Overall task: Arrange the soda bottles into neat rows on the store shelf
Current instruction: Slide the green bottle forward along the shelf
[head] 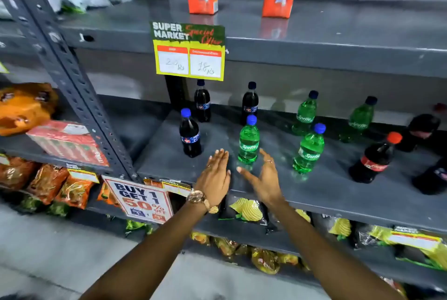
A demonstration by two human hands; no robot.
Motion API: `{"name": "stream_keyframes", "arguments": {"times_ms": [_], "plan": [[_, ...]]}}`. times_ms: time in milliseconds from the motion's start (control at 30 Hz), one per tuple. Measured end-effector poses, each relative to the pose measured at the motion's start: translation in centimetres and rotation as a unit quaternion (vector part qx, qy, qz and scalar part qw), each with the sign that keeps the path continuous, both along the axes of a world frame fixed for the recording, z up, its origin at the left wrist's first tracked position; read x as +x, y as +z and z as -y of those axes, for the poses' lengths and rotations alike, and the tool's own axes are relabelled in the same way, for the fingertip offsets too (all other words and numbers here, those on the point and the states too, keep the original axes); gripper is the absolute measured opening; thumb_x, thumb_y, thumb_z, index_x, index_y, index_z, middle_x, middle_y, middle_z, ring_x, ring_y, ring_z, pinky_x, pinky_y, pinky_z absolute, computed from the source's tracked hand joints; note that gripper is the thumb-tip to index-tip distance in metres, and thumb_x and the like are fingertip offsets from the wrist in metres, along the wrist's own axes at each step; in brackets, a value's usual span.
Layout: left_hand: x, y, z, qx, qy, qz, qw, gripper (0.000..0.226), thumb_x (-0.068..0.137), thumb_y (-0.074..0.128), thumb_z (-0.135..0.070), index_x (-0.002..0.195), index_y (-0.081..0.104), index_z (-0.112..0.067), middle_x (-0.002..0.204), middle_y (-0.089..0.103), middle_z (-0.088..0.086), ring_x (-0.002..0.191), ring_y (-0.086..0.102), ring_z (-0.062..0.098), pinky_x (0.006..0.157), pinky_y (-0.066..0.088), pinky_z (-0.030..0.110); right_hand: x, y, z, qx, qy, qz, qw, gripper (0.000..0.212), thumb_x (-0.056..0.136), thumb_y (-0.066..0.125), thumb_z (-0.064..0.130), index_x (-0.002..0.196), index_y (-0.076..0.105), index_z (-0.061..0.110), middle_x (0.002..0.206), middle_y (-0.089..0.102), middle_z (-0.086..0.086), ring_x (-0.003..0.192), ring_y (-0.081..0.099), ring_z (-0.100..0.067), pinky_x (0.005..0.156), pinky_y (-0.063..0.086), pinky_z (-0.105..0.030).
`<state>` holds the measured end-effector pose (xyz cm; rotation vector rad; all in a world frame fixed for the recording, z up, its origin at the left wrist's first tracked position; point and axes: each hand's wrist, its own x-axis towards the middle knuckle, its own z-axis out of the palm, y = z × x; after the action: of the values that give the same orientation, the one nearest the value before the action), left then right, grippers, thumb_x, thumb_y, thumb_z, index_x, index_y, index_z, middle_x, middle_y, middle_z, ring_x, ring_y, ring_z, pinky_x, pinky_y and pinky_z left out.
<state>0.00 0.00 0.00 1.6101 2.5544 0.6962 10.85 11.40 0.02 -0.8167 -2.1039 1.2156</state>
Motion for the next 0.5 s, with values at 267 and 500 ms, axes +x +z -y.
{"name": "stream_keyframes", "arguments": {"times_ms": [267,500], "plan": [[-2.7,-0.8,-4.2,-0.020,0.000,0.057,0.998,0.050,0.094,0.037,-0.013,0.139,0.023,0.004,0.151,0.021,0.025,0.141,0.014,0.033,0.117,0.006,0.038,-3.8,-0.6,-1.8,-0.004,-0.099,-0.026,0.995,0.051,0.068,0.083,0.026,0.108,0.057,0.009,0.106,0.066,-0.012,0.101,0.062,-0.026,0.083,0.050,-0.035],[-0.9,-2.3,-6.0,-0.022,-0.023,-0.008,0.999,0.060,0.087,0.022,-0.030,0.130,0.040,0.008,0.140,0.040,0.030,0.134,0.032,0.041,0.112,0.015,0.048,3.8,-2.0,0.0,-0.030,-0.159,-0.050,0.986,0.044,0.071,0.080,0.037,0.107,0.058,0.024,0.102,0.069,-0.001,0.097,0.065,-0.016,0.083,0.053,-0.038]]}}
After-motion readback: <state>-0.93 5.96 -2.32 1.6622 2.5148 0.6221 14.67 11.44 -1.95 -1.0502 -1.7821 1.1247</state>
